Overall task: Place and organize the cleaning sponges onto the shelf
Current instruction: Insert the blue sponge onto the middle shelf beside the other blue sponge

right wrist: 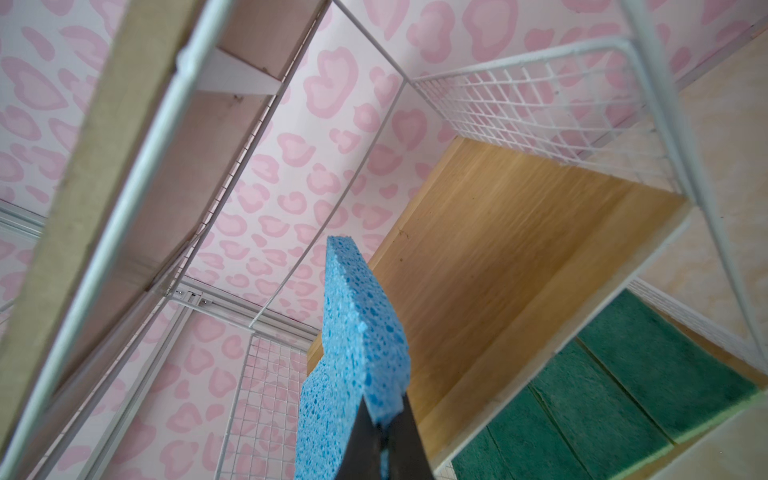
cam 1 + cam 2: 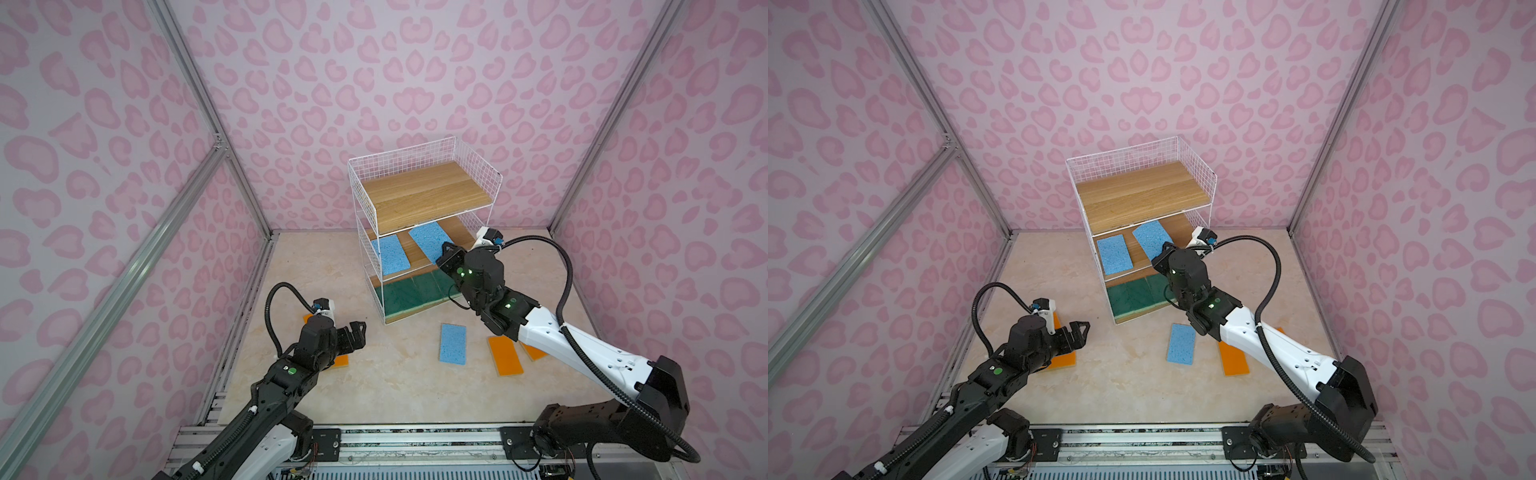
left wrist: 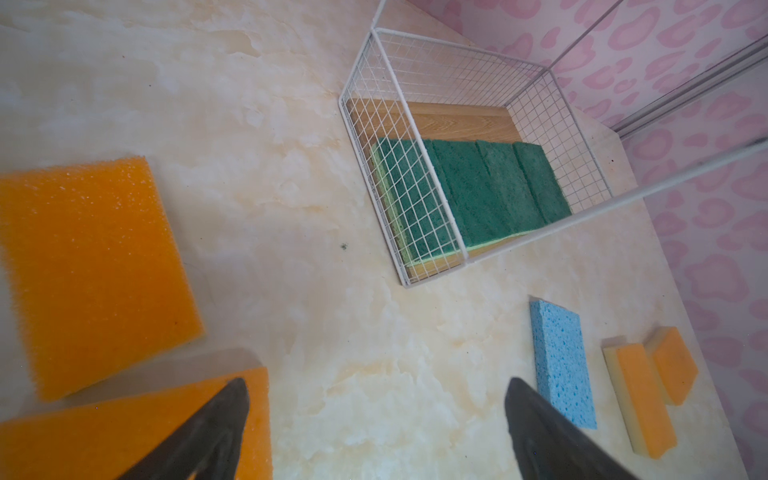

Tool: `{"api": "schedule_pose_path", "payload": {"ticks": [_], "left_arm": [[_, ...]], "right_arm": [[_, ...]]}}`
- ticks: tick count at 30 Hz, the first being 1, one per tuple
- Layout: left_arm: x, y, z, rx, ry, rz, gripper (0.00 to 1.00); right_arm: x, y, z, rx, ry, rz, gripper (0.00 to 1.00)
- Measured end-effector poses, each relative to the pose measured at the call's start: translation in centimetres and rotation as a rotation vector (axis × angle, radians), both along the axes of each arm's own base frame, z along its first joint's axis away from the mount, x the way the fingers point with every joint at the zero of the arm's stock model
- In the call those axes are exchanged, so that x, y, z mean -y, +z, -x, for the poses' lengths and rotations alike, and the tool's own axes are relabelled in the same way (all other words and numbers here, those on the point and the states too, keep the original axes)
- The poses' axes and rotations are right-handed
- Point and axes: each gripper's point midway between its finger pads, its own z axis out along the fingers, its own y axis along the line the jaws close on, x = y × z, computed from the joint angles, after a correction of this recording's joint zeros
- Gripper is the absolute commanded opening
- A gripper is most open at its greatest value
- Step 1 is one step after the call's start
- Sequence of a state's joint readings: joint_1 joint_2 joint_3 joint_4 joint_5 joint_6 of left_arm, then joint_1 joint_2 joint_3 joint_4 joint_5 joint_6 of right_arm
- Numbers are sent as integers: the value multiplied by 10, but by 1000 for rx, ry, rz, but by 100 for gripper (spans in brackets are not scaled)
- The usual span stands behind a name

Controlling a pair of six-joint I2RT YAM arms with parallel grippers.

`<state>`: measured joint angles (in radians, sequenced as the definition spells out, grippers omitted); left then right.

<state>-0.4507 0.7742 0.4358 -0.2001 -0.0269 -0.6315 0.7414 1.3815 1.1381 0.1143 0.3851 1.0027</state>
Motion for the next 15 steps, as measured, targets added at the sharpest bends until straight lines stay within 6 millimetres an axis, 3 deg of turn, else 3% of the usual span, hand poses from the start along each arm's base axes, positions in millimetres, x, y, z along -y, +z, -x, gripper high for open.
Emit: {"api": "schedule_pose_path", "payload": {"ticks": [15], "left_arm": [[1, -3, -1, 14, 0, 7, 97]], "right_arm": [[-34, -23, -24, -35, 3, 21, 0]]}}
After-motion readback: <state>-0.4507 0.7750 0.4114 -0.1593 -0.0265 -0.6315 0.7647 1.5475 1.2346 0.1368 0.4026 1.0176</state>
